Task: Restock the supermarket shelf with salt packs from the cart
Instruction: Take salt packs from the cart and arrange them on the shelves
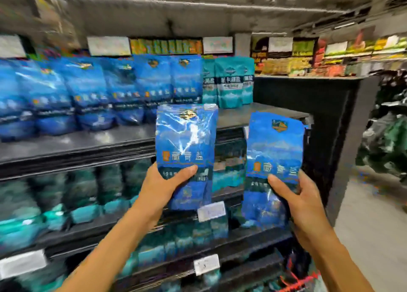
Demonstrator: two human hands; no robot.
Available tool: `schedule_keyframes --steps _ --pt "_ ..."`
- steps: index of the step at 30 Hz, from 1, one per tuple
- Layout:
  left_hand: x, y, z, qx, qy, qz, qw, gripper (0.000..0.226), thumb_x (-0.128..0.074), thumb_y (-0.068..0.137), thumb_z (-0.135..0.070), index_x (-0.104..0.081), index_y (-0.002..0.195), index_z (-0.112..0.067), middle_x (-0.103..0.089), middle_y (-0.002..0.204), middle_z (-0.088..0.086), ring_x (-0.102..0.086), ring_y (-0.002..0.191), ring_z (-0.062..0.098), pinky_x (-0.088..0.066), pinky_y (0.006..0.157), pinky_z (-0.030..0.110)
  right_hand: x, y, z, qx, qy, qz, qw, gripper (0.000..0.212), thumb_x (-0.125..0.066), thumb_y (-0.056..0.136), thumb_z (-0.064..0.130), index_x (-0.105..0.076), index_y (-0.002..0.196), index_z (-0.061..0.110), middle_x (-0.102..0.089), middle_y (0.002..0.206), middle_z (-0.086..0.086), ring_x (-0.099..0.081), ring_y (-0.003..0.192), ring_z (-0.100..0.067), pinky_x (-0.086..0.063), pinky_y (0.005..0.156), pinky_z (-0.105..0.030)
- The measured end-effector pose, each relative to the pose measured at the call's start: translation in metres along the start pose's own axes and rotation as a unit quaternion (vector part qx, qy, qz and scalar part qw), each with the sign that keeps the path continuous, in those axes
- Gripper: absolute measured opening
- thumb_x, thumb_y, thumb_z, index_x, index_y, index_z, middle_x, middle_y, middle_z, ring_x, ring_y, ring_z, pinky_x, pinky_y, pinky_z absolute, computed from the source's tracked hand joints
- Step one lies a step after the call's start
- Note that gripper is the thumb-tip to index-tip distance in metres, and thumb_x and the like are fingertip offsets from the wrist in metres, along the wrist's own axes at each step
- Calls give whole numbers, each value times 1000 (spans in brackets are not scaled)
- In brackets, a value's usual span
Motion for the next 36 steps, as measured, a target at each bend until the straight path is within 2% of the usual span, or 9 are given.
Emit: schedule_keyframes --steps 5,9,15,18,23,26,30,34,36 --pt "80 -14 -50 -42 17 -82 996 36 -89 59 -36 -76 93 -32 -77 99 -1 -74 87 18 -59 67 32 -102 23 29 26 40 108 993 33 -75 71 35 -70 102 24 -76 103 7 -72 95 -9 -57 79 -22" --pt "146 -23 -87 -67 36 -117 990 40 -87 61 -38 -76 98 -28 -76 105 1 -73 92 17 -58 75 33 -196 30 49 46 93 175 979 32 -73 79 20 -65 110 16 -76 102 9 -71 92 -5 -54 76 -15" --pt "259 -6 -134 -78 91 -182 976 50 -90 58 -41 -76 102 -21 -76 107 4 -70 98 23 -53 96 52 -334 48 64 19 122 225 966 23 -74 82 2 -66 97 17 -76 101 -2 -71 93 -19 -58 85 -33" --pt "317 17 -141 -62 85 -220 970 40 -88 63 -29 -76 99 -18 -77 103 1 -72 99 21 -57 88 41 -394 61 61 3 110 226 968 22 -76 80 0 -67 91 17 -74 90 1 -69 77 -9 -58 74 -25" --pt "384 58 -125 -31 35 -259 965 32 -84 70 -12 -74 100 -11 -77 98 6 -75 80 16 -57 59 23 -470 87 35 -20 43 230 972 20 -81 77 5 -65 85 14 -72 80 4 -67 63 -2 -53 58 -18" --pt "406 81 -109 -14 22 -255 967 32 -82 73 -7 -73 104 -9 -76 102 9 -73 88 20 -58 66 27 -502 96 15 -32 14 224 974 25 -82 77 7 -63 79 21 -69 72 13 -65 59 4 -48 53 -11" --pt "421 102 -101 -2 71 -213 975 36 -76 80 -4 -68 115 -5 -73 111 11 -69 101 25 -55 89 37 -522 104 -7 -36 -39 245 968 32 -85 75 13 -58 87 24 -66 82 15 -63 77 -2 -46 62 -15" --pt "437 106 -102 29 258 -134 956 22 -82 78 -13 -72 94 -24 -76 83 -17 -70 74 -4 -52 67 12 -517 112 -12 -16 -182 322 929 49 -90 69 23 -52 101 20 -59 92 11 -56 83 -10 -45 69 -24" --pt "440 108 -103 24 293 -131 947 24 -84 76 -15 -72 94 -24 -74 77 -22 -68 70 -8 -49 60 6 -516 113 -12 6 -208 330 921 44 -91 67 27 -53 90 25 -58 83 8 -55 75 -11 -43 61 -21"
Point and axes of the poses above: each hand's wrist, its own y-axis towards the middle knuckle, its own x-axis out of the back of the hand, z = x × y, the point moved 4 cm from there along y, towards the middle knuckle
